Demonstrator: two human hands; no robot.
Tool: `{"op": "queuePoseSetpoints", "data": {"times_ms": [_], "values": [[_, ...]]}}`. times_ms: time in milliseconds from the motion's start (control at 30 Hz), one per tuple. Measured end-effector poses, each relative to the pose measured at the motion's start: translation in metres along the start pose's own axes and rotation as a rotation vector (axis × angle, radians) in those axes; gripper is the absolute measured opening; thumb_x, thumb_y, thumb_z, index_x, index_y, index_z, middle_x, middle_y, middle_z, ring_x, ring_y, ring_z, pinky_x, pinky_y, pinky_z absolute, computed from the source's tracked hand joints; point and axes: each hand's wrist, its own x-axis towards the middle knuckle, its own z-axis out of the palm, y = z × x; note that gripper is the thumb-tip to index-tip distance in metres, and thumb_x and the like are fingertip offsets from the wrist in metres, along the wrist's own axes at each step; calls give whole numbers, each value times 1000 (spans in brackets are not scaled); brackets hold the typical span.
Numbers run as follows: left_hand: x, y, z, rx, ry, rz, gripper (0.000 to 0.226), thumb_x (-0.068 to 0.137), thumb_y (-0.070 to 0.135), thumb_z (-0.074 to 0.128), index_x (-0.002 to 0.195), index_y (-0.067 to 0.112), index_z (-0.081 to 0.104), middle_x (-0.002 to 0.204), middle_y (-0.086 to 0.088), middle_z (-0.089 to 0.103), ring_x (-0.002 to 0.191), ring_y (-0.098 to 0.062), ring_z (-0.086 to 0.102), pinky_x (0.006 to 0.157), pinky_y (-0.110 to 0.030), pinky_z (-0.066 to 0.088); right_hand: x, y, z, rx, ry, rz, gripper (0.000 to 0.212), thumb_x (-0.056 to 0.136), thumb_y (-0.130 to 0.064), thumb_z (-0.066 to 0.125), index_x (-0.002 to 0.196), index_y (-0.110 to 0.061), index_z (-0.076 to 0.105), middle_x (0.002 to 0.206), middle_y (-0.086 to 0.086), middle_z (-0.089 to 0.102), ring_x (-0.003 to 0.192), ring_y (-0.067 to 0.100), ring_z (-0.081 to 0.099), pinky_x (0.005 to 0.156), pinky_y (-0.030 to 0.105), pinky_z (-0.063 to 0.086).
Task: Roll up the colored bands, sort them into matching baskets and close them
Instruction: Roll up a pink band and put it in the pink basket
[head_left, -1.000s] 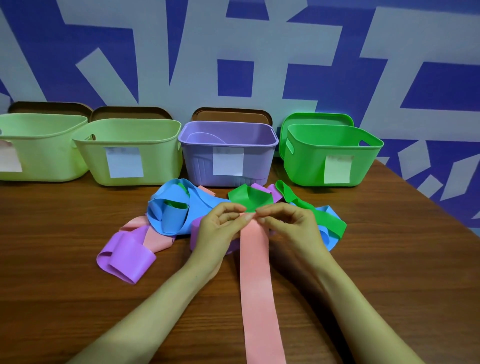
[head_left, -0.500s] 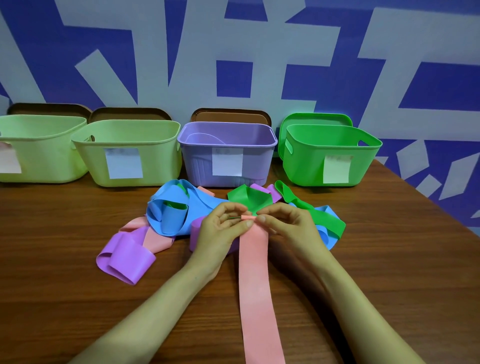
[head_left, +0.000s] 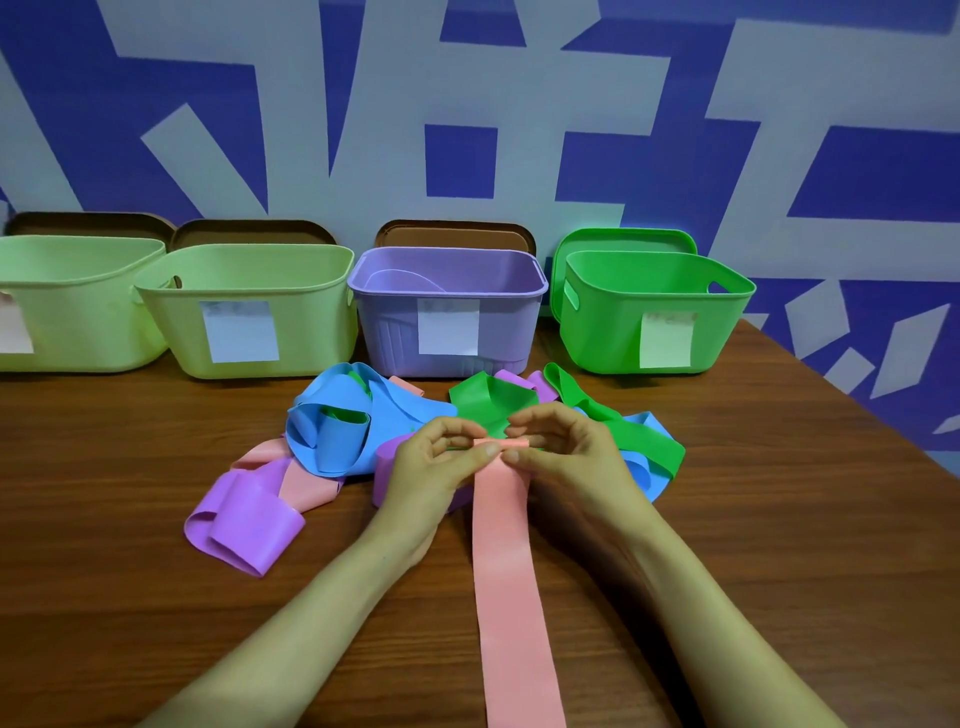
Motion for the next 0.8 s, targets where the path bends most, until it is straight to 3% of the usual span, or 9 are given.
{"op": "queuePoseSetpoints", "data": {"times_ms": [133, 267, 433, 567, 800], "values": [[-2, 2, 0, -14, -1, 28, 19, 80, 5, 71, 94, 15, 64, 92, -2, 70, 87, -11, 67, 67, -18, 49, -1, -1, 2, 107, 7, 58, 15, 79, -7, 73, 92, -6, 67, 79, 13, 66, 64, 21, 62, 56, 29, 49], [-2, 1, 0, -37, -13, 42, 24, 80, 4, 71, 98, 16, 62, 99, -4, 70, 93, -12, 68, 77, -23, 53, 0, 1, 4, 131, -19, 26, 9, 82, 3, 66, 91, 5, 64, 74, 17, 65, 63, 21, 61, 56, 27, 50], [-4, -1, 4, -64, -77, -86, 24, 81, 2, 70, 100, 13, 60, 92, -3, 71, 84, -14, 69, 72, -25, 54, 1, 0, -2, 104, 5, 2, 11, 80, 5, 67, 91, 3, 66, 79, 21, 65, 67, 25, 61, 60, 32, 52], [-4, 0, 2, -15, -48, -60, 22, 80, 6, 72, 98, 12, 62, 95, -5, 71, 90, -17, 68, 74, -25, 55, 1, 2, -1, 76, 8, 10, 11, 78, 8, 68, 86, 0, 66, 68, 14, 64, 58, 23, 59, 55, 31, 48], [-5, 1, 4, -53, -20, -47, 16, 82, 16, 70, 96, 12, 64, 88, -1, 72, 85, -13, 68, 74, -26, 53, 3, 5, -1, 73, 10, 15, 13, 76, 10, 67, 87, 3, 65, 75, 18, 63, 67, 30, 60, 59, 36, 48]]}}
